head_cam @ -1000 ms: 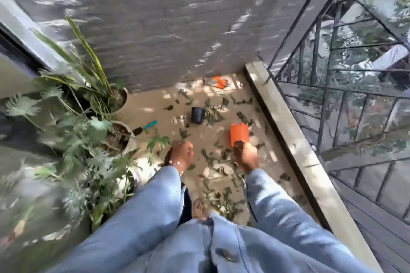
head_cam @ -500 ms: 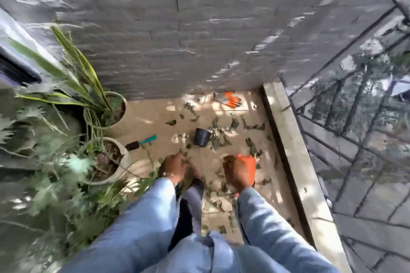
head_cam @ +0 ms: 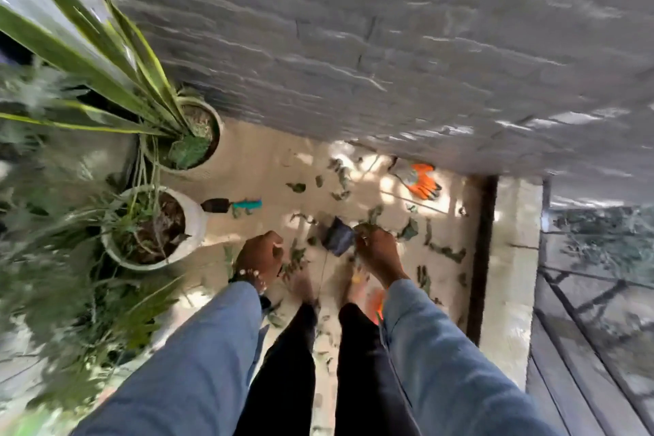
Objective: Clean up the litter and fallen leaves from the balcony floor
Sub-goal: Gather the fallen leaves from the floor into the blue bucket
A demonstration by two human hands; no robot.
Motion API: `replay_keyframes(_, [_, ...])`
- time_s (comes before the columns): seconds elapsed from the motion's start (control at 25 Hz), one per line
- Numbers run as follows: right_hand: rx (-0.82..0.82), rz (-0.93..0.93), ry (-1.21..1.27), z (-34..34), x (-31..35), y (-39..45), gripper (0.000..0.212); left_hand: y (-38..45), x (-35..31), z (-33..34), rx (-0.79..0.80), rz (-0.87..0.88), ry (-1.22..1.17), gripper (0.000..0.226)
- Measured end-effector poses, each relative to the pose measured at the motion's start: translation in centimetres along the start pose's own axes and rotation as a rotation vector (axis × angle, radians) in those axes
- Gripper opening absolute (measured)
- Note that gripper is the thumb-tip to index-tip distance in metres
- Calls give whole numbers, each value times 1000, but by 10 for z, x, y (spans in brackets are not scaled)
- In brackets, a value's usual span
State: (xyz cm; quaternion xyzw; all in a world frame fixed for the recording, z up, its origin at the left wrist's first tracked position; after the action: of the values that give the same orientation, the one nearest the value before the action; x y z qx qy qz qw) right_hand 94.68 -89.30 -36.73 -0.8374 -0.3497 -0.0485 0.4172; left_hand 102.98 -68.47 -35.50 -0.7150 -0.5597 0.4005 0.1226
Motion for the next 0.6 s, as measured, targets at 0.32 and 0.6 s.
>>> replay_keyframes(0.32, [218,-175,-290,174,-41,281,31,189,99,164,-90,-285,-292,21])
replay_keyframes(0.6, [257,-502,-600,317,-31,424,48,291,189,259,-246,-735,-1216,22])
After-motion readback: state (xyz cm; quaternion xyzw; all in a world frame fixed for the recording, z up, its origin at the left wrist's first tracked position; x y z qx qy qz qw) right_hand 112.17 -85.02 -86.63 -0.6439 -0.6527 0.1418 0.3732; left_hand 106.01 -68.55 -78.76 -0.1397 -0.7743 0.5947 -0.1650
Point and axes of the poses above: each hand's wrist, its own y-axis towards the middle knuckle, its own z-axis out of the palm, x = y × z, the point moved 3 cm from there along y, towards the middle knuckle, and after that the axes turned 6 degrees about z, right-handed, at the moved point
